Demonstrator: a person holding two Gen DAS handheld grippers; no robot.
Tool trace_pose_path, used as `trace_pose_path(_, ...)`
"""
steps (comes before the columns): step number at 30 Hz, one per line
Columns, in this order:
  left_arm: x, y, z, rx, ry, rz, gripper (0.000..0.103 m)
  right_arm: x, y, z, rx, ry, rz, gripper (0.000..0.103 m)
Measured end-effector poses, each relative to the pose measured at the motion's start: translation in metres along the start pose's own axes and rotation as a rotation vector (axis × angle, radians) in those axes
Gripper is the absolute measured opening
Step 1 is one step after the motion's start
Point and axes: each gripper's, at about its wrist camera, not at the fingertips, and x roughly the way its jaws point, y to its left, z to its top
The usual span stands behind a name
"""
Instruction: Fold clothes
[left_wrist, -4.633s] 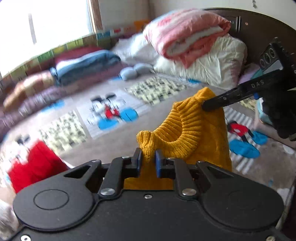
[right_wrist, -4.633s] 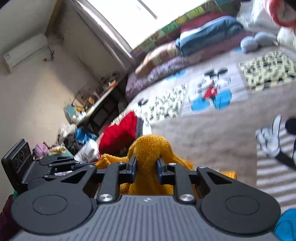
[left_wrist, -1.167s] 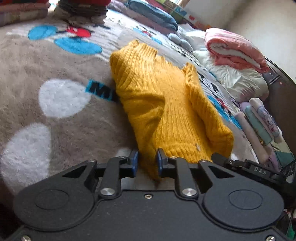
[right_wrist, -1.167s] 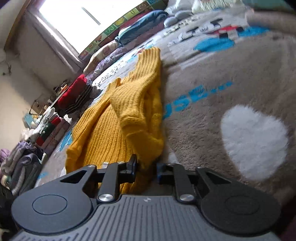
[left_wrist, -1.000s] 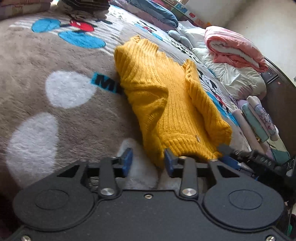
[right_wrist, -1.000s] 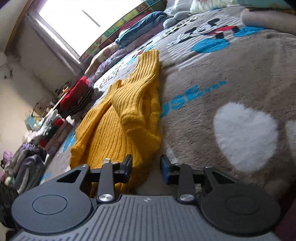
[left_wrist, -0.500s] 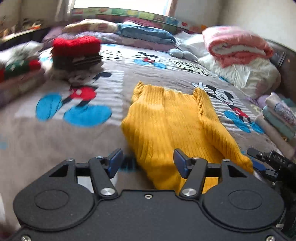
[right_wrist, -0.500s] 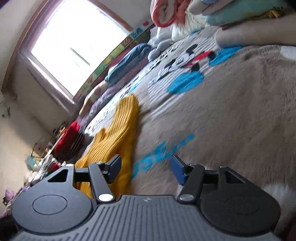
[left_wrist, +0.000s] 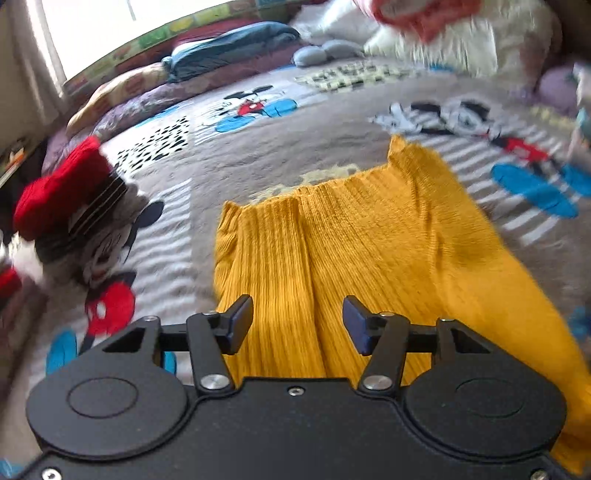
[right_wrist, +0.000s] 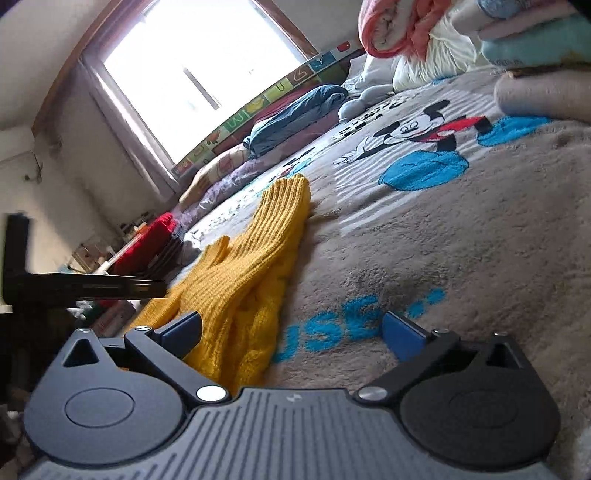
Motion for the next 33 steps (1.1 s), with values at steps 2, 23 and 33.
trace_pose_path(2,0.018,-0.005,0.010,0.037,0.025,0.021,0.048,-0.001,-0.001,0.000,0.012,-0.005,0.010,0.103)
trace_pose_path(23,-0.066,0.101,0.006,-0.305,-0.189,0.019,0.005,0.003,0.000,-0.004,-0.020,-0.042,0.033,0.103)
trace_pose_path(33,-0.120,0.190,-0.073,-0.577,-0.296,-0.035,0.005,0.001,-0.001,-0.006,-0.025,-0.060,0.045,0.103)
